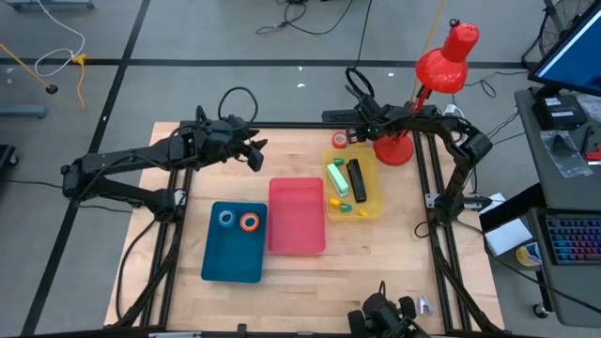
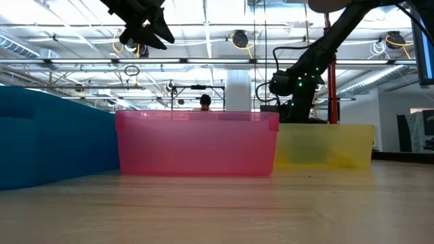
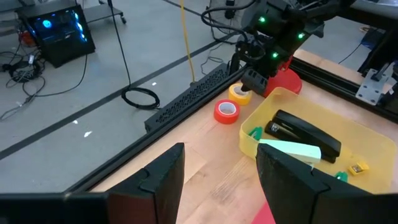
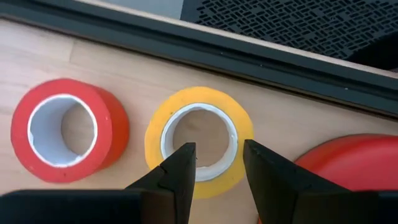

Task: Pick and place Stapler, Stapler remover, tape
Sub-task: Put the yellow tape into the blue bin, then put the red tape into the blue bin

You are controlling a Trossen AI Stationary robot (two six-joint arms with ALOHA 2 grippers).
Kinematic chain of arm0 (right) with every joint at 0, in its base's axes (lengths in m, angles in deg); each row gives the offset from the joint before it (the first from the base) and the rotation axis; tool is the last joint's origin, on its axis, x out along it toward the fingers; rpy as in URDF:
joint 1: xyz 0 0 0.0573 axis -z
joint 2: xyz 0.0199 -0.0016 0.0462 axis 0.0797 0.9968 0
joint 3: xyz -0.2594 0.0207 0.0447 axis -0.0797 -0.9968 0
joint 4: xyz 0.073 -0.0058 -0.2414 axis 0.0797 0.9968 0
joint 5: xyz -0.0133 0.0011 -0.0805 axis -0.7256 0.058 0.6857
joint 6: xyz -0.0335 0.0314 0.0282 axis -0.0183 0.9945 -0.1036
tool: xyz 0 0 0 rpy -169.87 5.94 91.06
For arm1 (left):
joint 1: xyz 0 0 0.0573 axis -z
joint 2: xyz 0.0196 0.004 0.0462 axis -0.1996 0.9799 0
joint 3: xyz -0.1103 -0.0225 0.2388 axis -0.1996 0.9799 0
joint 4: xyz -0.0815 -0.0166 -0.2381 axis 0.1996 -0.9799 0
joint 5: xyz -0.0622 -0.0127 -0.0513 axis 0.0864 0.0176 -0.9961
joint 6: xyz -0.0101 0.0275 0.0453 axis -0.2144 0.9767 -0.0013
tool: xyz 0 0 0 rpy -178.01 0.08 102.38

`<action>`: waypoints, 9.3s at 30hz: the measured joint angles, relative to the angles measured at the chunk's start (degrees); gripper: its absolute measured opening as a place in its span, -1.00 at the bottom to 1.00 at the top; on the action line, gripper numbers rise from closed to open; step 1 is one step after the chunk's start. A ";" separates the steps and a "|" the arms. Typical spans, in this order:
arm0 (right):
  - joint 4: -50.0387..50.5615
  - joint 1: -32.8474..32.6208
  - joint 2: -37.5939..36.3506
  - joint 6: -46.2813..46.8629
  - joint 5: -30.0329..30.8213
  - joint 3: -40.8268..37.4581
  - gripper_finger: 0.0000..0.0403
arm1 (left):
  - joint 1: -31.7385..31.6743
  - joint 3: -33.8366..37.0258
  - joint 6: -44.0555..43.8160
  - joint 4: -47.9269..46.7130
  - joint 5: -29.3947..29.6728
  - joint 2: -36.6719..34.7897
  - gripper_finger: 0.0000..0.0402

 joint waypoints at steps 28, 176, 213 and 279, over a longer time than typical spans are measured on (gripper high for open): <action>-4.06 0.12 -0.34 0.38 4.40 -0.17 -0.37 | -1.32 0.00 4.20 2.22 0.21 0.00 0.00; -36.41 -27.12 -17.54 -7.21 -21.53 -0.13 -0.15 | 33.91 4.09 -60.27 -38.07 -34.26 30.98 -0.76; -30.99 -19.28 -16.27 -12.46 -13.79 -0.13 -0.15 | 28.30 -2.23 -58.96 -38.36 -5.92 3.03 0.13; 9.11 -2.88 14.18 -14.70 -12.74 20.71 -0.15 | 16.92 -2.08 -38.07 -28.56 6.04 -15.32 0.13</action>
